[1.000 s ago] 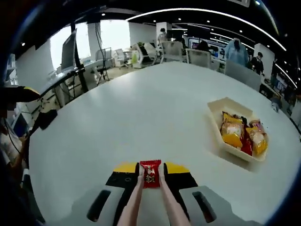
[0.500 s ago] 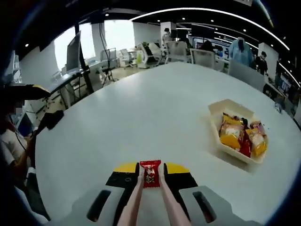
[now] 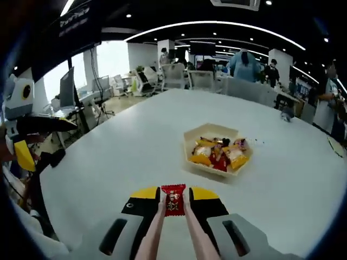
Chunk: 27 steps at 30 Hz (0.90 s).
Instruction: Place the target food into the container with the food tongs after gripping and lifting it, then release it inside without dropping or visibly crushing the food.
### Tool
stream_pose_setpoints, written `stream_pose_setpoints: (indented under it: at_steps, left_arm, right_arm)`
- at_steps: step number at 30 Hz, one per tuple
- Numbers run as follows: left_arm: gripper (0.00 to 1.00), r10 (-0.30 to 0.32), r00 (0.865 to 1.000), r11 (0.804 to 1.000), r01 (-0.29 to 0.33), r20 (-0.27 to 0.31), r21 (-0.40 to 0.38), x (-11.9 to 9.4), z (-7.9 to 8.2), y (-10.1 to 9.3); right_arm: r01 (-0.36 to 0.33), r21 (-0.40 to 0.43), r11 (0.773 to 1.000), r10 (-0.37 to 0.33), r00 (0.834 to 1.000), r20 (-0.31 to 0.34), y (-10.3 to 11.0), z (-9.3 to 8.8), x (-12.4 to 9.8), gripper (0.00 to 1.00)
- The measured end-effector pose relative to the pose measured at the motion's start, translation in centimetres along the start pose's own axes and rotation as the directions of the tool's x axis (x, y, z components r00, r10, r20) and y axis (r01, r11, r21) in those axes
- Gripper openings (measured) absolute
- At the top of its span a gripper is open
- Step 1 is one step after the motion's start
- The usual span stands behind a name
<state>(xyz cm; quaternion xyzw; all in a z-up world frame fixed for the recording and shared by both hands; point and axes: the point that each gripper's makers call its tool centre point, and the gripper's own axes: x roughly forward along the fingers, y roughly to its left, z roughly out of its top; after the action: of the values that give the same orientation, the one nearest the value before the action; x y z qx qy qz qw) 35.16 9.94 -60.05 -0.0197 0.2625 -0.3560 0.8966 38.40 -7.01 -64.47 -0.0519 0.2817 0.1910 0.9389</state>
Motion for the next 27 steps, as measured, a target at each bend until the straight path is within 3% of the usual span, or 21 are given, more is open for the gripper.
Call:
stream_pose_setpoints:
  at_steps: [8, 17, 21, 27]
  left_arm:
    - [0.99, -0.087, 0.996, 0.995, 0.087, -0.011, 0.041, 2.7, 1.0, -2.0]
    - [0.99, -0.119, 0.993, 0.992, 0.120, -0.025, 0.050, 4.0, 1.3, -2.3]
    - [0.99, -0.107, 0.994, 0.993, 0.109, -0.031, 0.050, 3.8, 1.2, -1.7]
    - [0.99, -0.069, 0.997, 0.997, 0.069, -0.018, 0.031, 2.8, 1.1, -0.6]
  right_arm:
    - [0.109, 0.044, 0.993, -0.108, 0.994, -0.007, -4.0, -1.8, -4.9, 0.20]
    - [0.151, 0.097, 0.984, -0.150, 0.989, -0.016, -5.1, -2.2, -5.4, 0.20]
    - [0.145, 0.104, 0.984, -0.147, 0.989, 0.021, -5.3, 0.0, -4.8, 0.20]
    - [0.124, 0.092, 0.988, -0.131, 0.989, 0.071, -6.4, 4.4, -1.2, 0.20]
